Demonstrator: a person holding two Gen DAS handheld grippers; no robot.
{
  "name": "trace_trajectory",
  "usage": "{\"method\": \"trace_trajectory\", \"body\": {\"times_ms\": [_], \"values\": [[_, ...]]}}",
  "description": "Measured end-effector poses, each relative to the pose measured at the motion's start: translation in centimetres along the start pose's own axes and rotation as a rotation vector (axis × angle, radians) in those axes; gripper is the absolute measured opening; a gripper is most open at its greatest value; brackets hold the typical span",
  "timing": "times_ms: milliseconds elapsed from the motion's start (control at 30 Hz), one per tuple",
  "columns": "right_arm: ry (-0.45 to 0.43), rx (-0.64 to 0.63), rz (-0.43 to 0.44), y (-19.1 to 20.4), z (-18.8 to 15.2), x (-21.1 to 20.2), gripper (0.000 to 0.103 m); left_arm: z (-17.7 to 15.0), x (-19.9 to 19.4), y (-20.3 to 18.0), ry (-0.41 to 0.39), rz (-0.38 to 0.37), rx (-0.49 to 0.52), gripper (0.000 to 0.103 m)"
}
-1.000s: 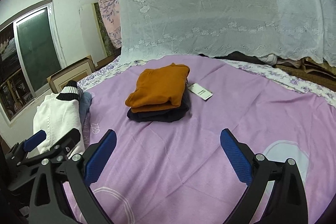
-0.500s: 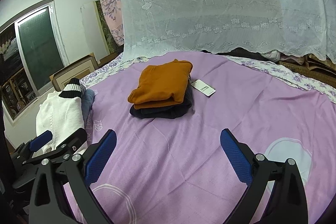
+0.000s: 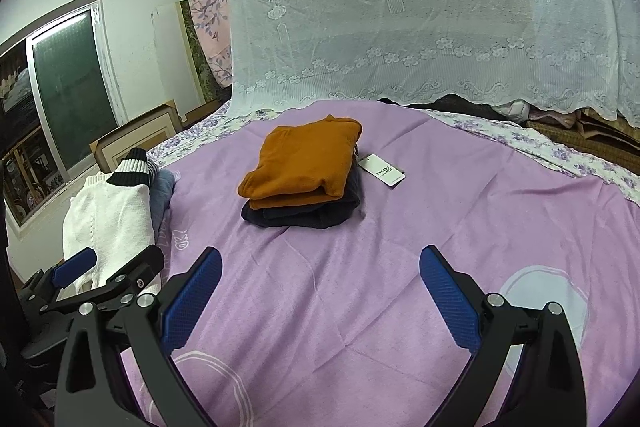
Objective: Fold small clothes
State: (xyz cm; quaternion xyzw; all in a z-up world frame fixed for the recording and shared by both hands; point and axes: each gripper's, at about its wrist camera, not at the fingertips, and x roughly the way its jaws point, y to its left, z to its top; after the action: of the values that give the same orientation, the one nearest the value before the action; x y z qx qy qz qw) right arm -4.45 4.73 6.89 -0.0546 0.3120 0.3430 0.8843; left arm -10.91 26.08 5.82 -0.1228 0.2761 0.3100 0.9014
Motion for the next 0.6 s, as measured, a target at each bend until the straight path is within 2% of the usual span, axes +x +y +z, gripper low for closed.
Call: {"method": "trace_trajectory", "body": {"times_ms": [600], "values": [[-0.001, -0.001, -0.001, -0.07, 0.02, -0.08, 0.1, 0.24, 0.02, -0.05, 0.004, -0.012, -0.001, 0.099]]}}
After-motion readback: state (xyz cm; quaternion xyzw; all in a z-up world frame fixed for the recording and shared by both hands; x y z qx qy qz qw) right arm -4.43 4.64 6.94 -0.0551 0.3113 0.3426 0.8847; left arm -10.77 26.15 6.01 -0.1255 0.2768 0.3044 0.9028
